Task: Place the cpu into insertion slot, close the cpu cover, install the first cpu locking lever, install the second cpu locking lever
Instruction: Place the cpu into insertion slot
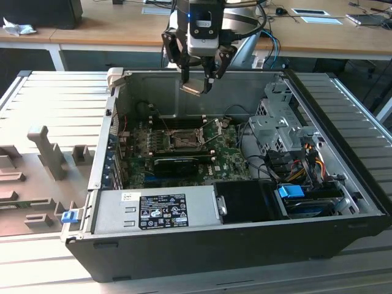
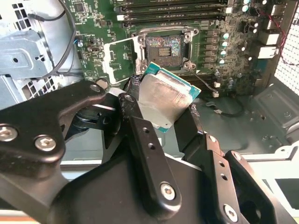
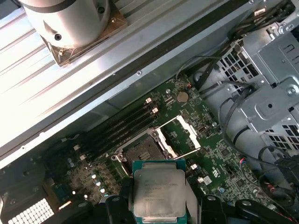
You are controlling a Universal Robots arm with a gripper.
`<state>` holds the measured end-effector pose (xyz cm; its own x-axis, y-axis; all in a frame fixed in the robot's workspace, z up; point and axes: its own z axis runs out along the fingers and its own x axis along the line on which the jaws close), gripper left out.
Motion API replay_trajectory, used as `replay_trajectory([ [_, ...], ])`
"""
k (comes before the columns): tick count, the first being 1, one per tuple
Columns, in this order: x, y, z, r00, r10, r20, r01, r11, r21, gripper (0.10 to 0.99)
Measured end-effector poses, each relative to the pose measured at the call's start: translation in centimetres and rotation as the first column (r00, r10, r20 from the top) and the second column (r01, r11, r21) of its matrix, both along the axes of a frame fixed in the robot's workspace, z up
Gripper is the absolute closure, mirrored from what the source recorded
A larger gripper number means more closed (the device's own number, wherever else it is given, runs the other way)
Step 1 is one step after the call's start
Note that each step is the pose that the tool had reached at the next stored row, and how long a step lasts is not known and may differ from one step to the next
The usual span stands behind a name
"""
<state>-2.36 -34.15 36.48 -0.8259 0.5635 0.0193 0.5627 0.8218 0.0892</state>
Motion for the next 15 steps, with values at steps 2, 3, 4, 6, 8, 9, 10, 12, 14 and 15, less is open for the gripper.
replay_trajectory([
  [2,0.00,0.00,-0.01,0.9998,-0.021,0.0000,0.021,0.9998,0.000,0.549],
  [3,0.00,0.00,-0.01,0.9996,-0.028,0.0000,0.028,0.9996,0.000,0.549],
  [4,0.00,0.00,-0.01,0.9992,-0.039,0.0001,0.039,0.9992,0.000,0.549],
  [6,0.00,0.00,-0.02,0.9988,-0.049,0.0000,0.049,0.9988,0.000,0.549],
  [8,0.00,0.00,-0.02,0.9983,-0.059,0.0000,0.059,0.9983,0.000,0.549],
  [9,0.00,0.00,-0.02,0.9979,-0.064,0.0000,0.064,0.9979,0.000,0.549],
  [10,0.00,0.00,-0.03,0.9976,-0.069,0.0001,0.069,0.9976,0.000,0.549],
  [12,0.00,0.00,-0.03,0.9969,-0.079,0.0000,0.079,0.9969,0.000,0.549],
  [14,0.00,0.00,-0.03,0.9961,-0.089,0.0000,0.089,0.9961,0.000,0.549],
  [15,0.00,0.00,-0.04,0.9956,-0.094,0.0001,0.094,0.9956,0.000,0.549],
])
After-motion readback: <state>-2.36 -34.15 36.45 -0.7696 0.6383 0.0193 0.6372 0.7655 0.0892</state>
